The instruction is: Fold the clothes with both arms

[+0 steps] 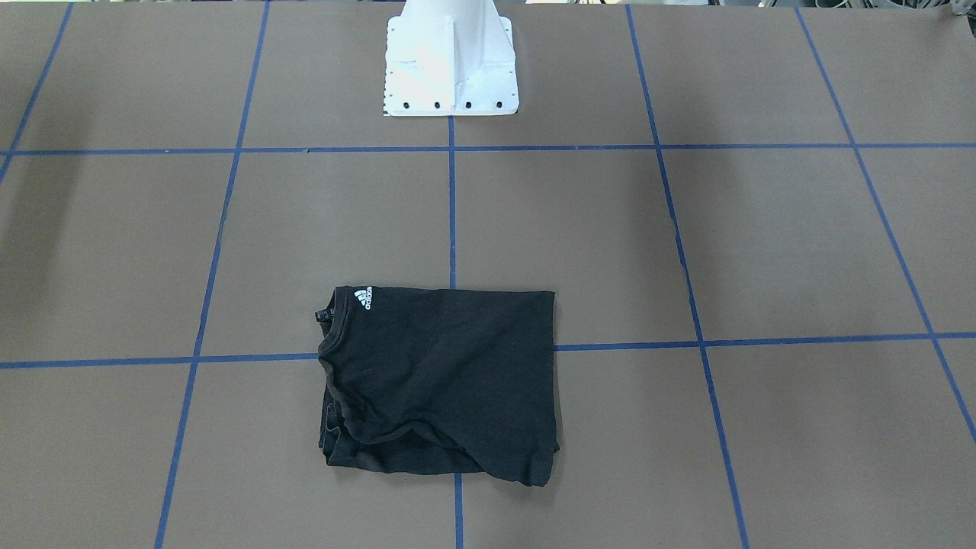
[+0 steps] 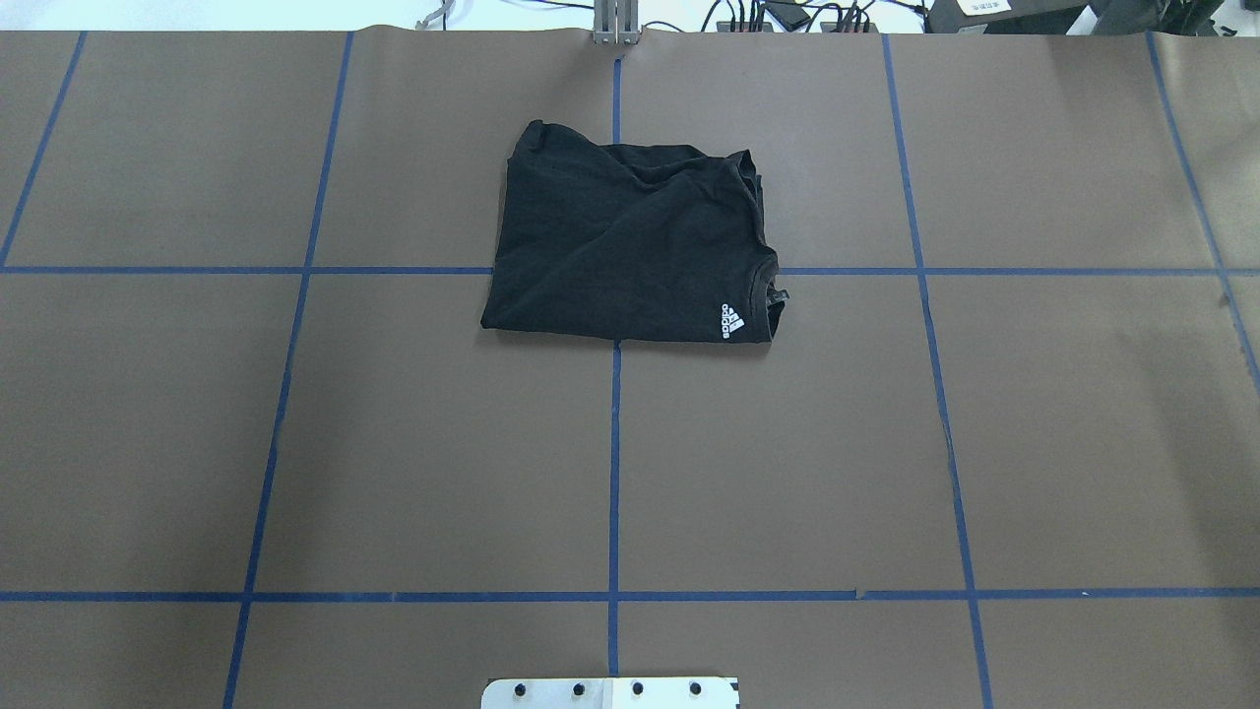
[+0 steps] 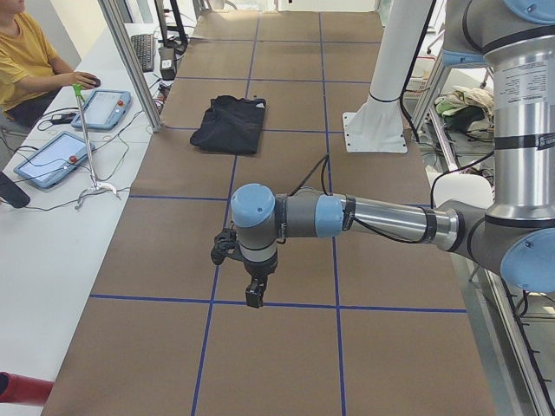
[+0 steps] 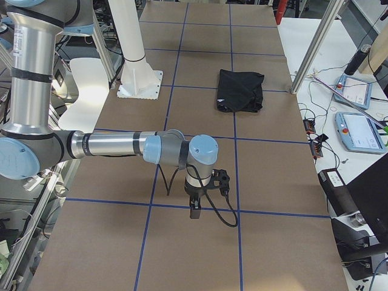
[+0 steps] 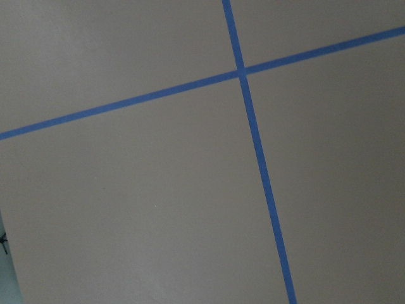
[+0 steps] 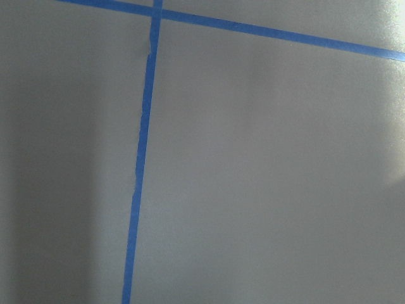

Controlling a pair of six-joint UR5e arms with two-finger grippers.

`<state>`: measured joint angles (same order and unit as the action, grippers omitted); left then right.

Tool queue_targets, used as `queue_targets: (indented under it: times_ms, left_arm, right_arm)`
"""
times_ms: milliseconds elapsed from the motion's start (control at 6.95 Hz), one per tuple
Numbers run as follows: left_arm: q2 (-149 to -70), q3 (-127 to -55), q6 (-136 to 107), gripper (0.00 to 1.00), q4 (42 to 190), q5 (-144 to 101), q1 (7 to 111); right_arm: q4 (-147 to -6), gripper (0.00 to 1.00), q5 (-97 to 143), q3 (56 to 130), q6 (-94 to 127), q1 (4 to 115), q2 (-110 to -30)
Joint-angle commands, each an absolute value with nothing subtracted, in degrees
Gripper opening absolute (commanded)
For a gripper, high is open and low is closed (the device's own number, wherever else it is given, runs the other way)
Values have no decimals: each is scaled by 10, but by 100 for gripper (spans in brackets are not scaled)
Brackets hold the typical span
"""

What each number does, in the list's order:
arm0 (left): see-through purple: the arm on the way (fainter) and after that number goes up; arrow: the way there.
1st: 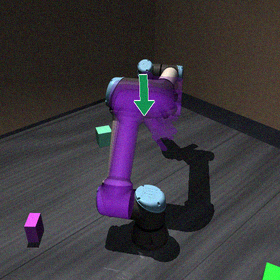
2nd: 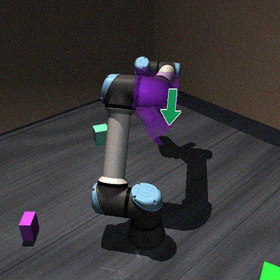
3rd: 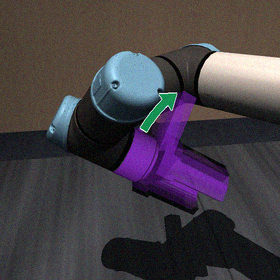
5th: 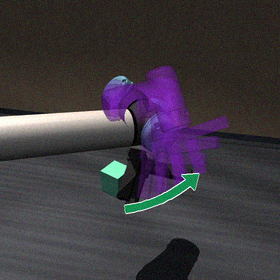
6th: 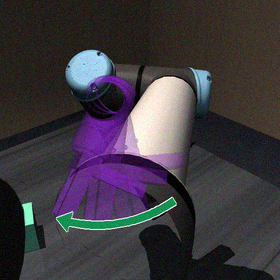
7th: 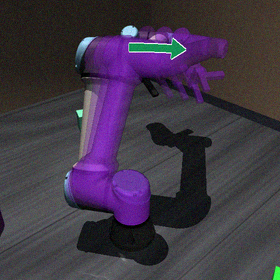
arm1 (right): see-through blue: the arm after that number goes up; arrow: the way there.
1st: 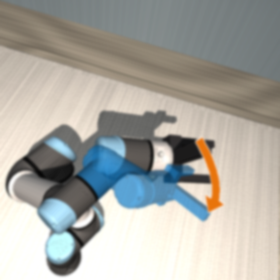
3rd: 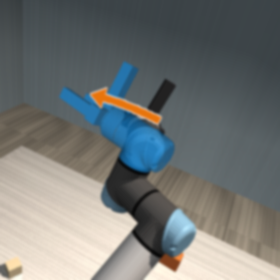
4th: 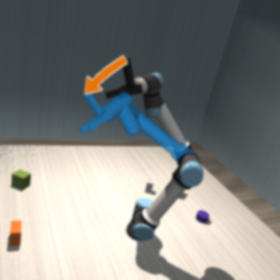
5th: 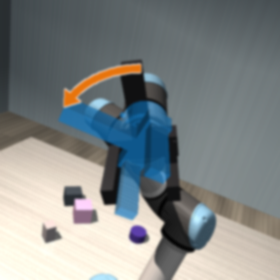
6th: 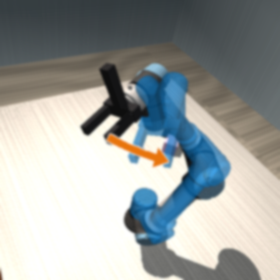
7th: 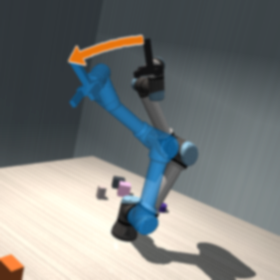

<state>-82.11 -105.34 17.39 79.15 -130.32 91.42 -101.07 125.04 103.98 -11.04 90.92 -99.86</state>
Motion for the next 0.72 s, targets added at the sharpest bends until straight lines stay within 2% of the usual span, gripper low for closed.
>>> queue_targets:
  times_ms: [0, 576]
  left_arm:
    - [-833, -1059, 170, 100, 789, -1317, 922]
    - [-824, -1089, 172, 100, 802, -1307, 933]
  right_arm:
    - [-1007, 100, 1256, 1037, -105, 910, -998]
    - [-1006, 100, 1267, 1036, -105, 909, -995]
